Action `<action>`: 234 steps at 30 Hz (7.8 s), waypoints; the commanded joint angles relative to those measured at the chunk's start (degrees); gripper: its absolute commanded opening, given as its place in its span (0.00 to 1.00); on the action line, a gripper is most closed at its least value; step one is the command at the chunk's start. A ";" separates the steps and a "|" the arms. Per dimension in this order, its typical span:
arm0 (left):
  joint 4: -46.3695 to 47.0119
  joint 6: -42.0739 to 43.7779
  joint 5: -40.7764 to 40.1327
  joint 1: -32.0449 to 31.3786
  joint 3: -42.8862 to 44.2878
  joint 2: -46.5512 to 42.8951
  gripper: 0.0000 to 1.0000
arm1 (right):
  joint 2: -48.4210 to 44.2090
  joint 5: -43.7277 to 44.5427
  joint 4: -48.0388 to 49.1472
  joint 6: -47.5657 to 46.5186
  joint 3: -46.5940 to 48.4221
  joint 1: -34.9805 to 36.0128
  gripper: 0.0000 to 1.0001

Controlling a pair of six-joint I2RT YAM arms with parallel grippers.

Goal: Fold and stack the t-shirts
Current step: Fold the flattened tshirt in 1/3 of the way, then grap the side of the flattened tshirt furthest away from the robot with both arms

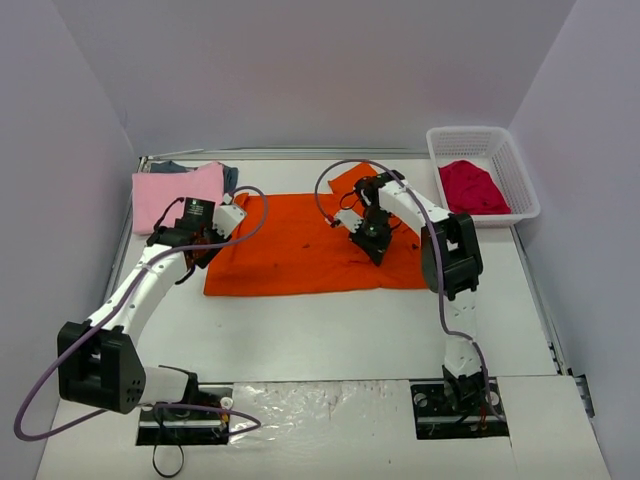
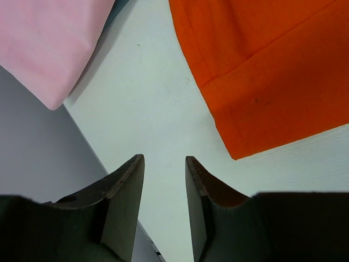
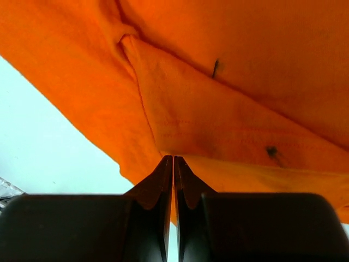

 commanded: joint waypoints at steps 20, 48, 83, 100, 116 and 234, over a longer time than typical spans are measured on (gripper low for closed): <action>0.21 -2.57 -0.02 0.69 -1.12 -1.08 0.35 | 10.81 2.88 -3.87 1.66 27.06 0.57 0.04; 0.82 -3.62 1.91 0.87 -2.26 -2.14 0.36 | -9.76 -0.45 5.00 4.82 -8.26 1.53 0.02; 0.12 -2.22 2.87 1.40 -3.67 -2.14 0.36 | 6.17 3.07 4.13 5.08 13.02 2.77 0.00; -3.67 13.51 10.28 -5.28 -15.87 -8.29 0.36 | -22.40 -1.76 11.42 7.02 -15.46 -11.19 0.33; 17.79 17.73 2.43 -5.81 -23.10 -0.91 0.38 | -27.86 -1.33 13.00 8.25 -21.88 -16.56 0.37; -16.60 6.42 20.79 1.46 2.21 -11.48 0.35 | -33.87 -9.12 -8.53 -11.09 -16.89 -28.79 0.41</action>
